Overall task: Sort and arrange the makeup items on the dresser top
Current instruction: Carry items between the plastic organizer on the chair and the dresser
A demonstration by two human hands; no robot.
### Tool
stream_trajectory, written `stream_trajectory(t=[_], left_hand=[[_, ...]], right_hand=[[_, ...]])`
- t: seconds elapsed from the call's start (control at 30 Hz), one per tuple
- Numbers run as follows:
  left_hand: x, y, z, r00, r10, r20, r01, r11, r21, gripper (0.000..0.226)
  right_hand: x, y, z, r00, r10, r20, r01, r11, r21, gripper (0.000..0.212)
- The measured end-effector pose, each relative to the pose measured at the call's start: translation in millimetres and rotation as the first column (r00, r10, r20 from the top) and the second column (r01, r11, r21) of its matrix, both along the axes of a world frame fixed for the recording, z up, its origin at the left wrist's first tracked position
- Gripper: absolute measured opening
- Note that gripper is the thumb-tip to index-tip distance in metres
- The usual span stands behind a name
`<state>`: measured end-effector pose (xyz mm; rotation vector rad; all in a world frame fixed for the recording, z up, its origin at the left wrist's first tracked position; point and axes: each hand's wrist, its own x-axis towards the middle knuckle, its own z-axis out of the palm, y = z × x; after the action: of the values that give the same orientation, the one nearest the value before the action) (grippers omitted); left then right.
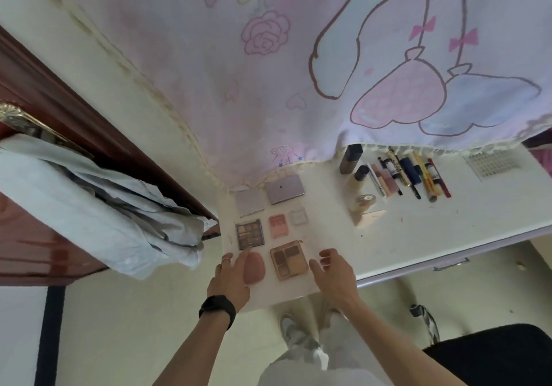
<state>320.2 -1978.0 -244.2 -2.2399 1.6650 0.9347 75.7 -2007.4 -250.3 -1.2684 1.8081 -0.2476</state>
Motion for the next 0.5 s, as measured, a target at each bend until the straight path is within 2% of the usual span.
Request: stream_trajectory(t=[0.13, 0.23, 0.3, 0.37, 0.5], left_hand=[[-23.4, -19.4, 25.1, 0.990, -0.138, 0.018, 0.139, 0.982, -0.130, 0.060], [-62.0, -43.4, 51.6, 0.958, -0.285, -0.045, 0.272, 0.944, -0.185, 0.056], [-98.9, -56.8, 71.0, 0.915, -0.395, -0.084, 0.366, 0.898, -0.243, 0.053], [-143.9, -63.5, 88.5, 0.846, -0.524, -0.100, 0.470, 0.821, -0.323, 0.050], [-250.8, -48.0, 119.1, 0.624, -0.775, -0.100, 0.662, 0.593, -0.459, 0.048]], right_hand=[[-44.3, 35.0, 25.4, 0.980, -0.160, 0.117, 0.170, 0.982, -0.078, 0.023], [-78.3, 64.3, 52.6, 0.949, -0.276, 0.150, 0.295, 0.948, -0.122, 0.013], [-101.0, 83.5, 72.9, 0.928, -0.341, 0.147, 0.363, 0.918, -0.161, 0.015], [-123.2, 103.4, 91.4, 0.904, -0.413, 0.114, 0.428, 0.875, -0.226, 0.018], [-170.6, 161.5, 128.2, 0.820, -0.572, 0.020, 0.524, 0.736, -0.429, 0.020]])
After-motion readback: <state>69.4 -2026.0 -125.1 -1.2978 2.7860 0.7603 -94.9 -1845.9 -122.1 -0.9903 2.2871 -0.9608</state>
